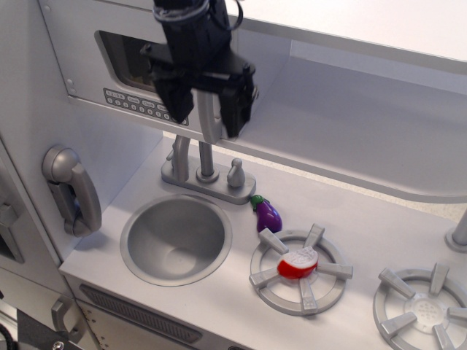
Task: Close microwave
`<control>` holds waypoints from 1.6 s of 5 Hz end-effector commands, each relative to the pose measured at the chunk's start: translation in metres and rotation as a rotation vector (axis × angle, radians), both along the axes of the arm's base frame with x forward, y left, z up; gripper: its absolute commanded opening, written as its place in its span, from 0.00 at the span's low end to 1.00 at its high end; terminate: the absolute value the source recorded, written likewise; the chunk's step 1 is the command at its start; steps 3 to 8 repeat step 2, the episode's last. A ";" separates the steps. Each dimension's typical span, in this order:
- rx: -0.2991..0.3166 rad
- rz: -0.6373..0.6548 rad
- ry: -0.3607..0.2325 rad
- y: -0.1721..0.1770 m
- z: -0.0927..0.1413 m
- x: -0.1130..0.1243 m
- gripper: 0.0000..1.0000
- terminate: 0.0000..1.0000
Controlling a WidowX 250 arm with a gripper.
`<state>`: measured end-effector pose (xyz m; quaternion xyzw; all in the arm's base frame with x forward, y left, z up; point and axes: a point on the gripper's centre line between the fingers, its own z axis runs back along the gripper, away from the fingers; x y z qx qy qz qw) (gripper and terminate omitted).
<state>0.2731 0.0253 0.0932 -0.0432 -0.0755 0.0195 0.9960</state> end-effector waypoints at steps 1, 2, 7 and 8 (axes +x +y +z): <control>-0.004 0.036 -0.082 0.002 0.024 -0.009 1.00 0.00; -0.004 0.036 -0.082 0.002 0.024 -0.009 1.00 1.00; -0.004 0.036 -0.082 0.002 0.024 -0.009 1.00 1.00; -0.004 0.036 -0.082 0.002 0.024 -0.009 1.00 1.00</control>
